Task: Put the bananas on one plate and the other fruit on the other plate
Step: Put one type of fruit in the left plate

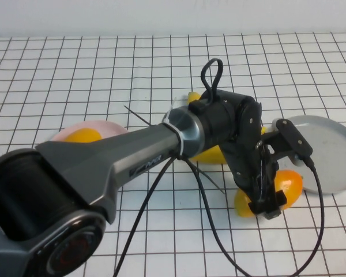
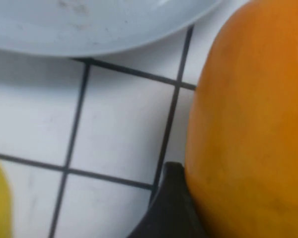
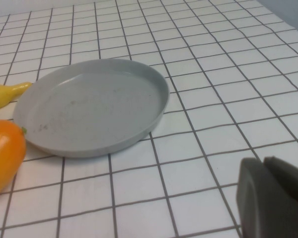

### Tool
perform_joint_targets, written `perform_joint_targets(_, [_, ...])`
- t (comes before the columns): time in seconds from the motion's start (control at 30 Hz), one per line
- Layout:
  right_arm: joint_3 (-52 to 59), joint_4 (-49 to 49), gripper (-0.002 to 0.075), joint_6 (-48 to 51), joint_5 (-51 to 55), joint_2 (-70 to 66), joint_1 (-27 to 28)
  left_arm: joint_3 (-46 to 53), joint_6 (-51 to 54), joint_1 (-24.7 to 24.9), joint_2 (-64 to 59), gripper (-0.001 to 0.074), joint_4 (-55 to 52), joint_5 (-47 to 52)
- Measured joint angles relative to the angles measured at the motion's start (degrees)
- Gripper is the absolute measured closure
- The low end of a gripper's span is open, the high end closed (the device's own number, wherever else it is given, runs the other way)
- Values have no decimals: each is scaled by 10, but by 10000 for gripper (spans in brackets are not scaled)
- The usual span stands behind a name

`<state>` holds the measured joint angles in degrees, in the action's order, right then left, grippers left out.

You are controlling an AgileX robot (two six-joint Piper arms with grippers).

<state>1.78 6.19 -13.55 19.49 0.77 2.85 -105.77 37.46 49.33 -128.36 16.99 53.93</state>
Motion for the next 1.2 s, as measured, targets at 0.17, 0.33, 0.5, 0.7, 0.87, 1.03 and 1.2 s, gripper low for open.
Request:
perform_joint_targets(0.17, [0,0,742,0,0,0,0,0,-42,-24,46,213,-6,19])
perform_joint_targets(0.33, [0,0,742,0,0,0,0,1,-102,-87,107,213,-56,88])
perform_joint_targets(0.5, [0,0,742,0,0,0,0,44,-143,-181,158,213,-86,104])
perform_joint_targets(0.7, [0,0,742,0,0,0,0,131,-136,-282,172,213,-54,66])
perform_joint_targets(0.87, [0,0,743,0,0,0,0,181,-93,-328,172,192,1,32])
perform_joint_targets(1.03, [0,0,742,0,0,0,0,185,-75,-346,172,70,15,21])
perform_joint_targets(1.2, [0,0,742,0,0,0,0,186,-71,-349,174,67,13,16])
